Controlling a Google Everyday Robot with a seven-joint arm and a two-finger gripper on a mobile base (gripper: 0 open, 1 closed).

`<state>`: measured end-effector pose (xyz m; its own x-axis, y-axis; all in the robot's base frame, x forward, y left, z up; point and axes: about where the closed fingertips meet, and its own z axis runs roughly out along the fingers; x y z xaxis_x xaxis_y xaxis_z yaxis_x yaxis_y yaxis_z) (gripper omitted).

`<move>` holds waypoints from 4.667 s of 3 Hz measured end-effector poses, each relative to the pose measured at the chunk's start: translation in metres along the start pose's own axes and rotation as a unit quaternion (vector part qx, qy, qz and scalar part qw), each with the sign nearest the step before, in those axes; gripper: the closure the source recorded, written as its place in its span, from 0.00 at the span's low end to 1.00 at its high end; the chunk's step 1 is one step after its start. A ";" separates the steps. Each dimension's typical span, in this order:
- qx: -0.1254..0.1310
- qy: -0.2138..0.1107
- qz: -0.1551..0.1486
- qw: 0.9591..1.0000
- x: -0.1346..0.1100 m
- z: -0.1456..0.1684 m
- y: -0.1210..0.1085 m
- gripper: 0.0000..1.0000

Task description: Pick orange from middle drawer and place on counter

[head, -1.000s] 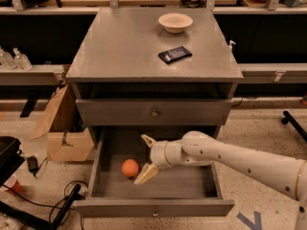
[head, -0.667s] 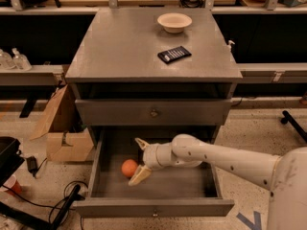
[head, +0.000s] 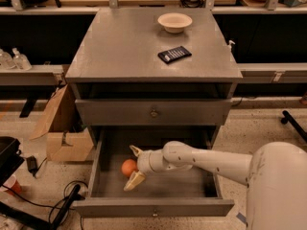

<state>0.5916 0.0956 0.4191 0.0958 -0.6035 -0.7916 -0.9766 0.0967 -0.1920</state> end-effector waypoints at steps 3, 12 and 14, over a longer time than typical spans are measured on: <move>-0.017 -0.002 0.004 1.000 0.026 0.043 0.006 0.49; 0.090 -0.122 0.030 0.988 -0.422 -0.209 -0.284 1.00; 0.110 -0.023 0.041 0.993 -0.377 -0.110 -0.316 1.00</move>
Offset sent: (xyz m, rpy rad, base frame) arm 0.0150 0.0181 -0.0646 -0.0299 -0.0005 0.0320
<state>0.8425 0.2059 0.8419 0.0316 -0.5510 -0.8339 -0.9166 0.3167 -0.2440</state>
